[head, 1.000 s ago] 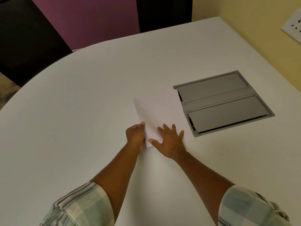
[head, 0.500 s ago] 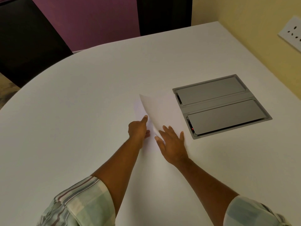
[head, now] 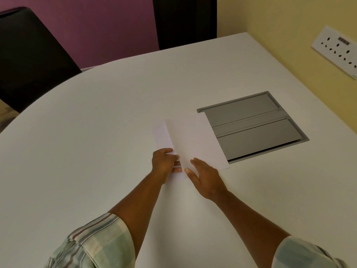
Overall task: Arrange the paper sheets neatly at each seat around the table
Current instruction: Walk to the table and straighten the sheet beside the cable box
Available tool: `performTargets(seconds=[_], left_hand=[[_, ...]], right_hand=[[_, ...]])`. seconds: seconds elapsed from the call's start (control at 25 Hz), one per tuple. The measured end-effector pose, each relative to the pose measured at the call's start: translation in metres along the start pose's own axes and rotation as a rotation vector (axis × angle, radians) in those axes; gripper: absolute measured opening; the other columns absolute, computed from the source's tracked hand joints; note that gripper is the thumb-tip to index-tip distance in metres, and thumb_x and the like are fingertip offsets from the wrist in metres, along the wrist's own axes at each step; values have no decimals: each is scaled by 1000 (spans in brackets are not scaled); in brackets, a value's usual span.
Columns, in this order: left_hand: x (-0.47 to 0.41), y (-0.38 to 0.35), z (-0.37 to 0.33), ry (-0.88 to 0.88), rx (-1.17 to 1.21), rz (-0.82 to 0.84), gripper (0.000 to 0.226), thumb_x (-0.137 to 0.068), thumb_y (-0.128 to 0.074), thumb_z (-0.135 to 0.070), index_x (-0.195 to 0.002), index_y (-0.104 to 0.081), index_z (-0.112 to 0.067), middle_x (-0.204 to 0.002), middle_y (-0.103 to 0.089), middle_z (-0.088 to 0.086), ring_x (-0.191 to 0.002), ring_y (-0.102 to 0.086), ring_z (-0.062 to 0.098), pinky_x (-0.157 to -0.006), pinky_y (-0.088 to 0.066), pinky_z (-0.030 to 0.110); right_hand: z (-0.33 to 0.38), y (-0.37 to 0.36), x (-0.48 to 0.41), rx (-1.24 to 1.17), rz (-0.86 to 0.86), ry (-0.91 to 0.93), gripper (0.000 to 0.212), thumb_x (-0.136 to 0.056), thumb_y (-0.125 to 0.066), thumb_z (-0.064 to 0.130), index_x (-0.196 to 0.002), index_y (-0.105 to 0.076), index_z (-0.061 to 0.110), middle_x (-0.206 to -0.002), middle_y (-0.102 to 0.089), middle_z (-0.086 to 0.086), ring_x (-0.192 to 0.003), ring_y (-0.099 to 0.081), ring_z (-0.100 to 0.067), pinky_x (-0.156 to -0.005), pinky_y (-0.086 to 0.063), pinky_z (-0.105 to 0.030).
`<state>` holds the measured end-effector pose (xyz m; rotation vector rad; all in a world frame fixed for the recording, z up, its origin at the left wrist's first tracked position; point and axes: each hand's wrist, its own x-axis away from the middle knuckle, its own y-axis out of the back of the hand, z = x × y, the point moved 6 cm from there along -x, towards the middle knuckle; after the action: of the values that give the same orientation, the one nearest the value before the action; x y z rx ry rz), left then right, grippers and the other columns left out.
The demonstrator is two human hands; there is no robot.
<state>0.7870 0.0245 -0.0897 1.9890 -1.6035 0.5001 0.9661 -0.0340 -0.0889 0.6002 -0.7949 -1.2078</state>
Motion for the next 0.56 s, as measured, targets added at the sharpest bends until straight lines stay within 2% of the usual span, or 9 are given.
performTargets(seconds=[0.08,0.16,0.2,0.28,0.4,0.48,0.56], left_hand=[[4,-5,2,-6,-11,49,20,-95,-76,-12,-114,-70,-15,-111,-77,13,-83,-80,31,-62,-66,37],[8,-10,3,-29,-104,72,18,-96,-75,-12,-110,-68,-20,-117,-75,9,-92,-77,31,-65,-67,37],[10,-13,4,-39,-142,70,22,-96,-72,-7,-113,-67,-20,-119,-73,8,-97,-75,32,-70,-68,40],[16,-16,2,-58,-142,74,33,-95,-67,4,-118,-66,-19,-121,-72,8,-100,-72,31,-73,-68,44],[36,-16,-3,-114,-88,128,40,-95,-66,8,-120,-66,-22,-118,-72,6,-100,-72,29,-63,-67,42],[55,-15,-2,-153,-78,154,40,-97,-66,5,-125,-66,-24,-117,-74,5,-103,-72,30,-69,-68,50],[77,-16,5,-182,-56,174,39,-98,-66,1,-128,-65,-23,-117,-76,5,-105,-74,30,-77,-67,56]], right_hand=[[1,7,4,-54,30,-4,72,-101,-31,65,-156,-42,20,-162,-45,-1,-149,-40,-20,-124,-31,-46],[1,9,11,-95,74,8,68,-104,-36,61,-157,-42,19,-160,-47,-2,-147,-43,-20,-123,-34,-41],[0,13,13,-117,54,10,66,-105,-39,59,-156,-43,18,-159,-48,-3,-146,-44,-21,-122,-35,-39],[-7,33,16,-151,-117,-22,59,-106,-48,49,-152,-48,13,-154,-54,-7,-142,-50,-23,-119,-39,-39],[-34,75,20,-248,-401,-220,53,-106,-55,32,-151,-47,4,-153,-53,-17,-142,-49,-32,-118,-40,-44],[-57,95,21,-309,-414,-361,57,-107,-54,31,-153,-41,1,-156,-47,-21,-145,-44,-36,-119,-38,-45],[-79,107,23,-364,-330,-492,53,-106,-55,33,-147,-47,0,-148,-53,-22,-136,-51,-37,-114,-43,-47]])
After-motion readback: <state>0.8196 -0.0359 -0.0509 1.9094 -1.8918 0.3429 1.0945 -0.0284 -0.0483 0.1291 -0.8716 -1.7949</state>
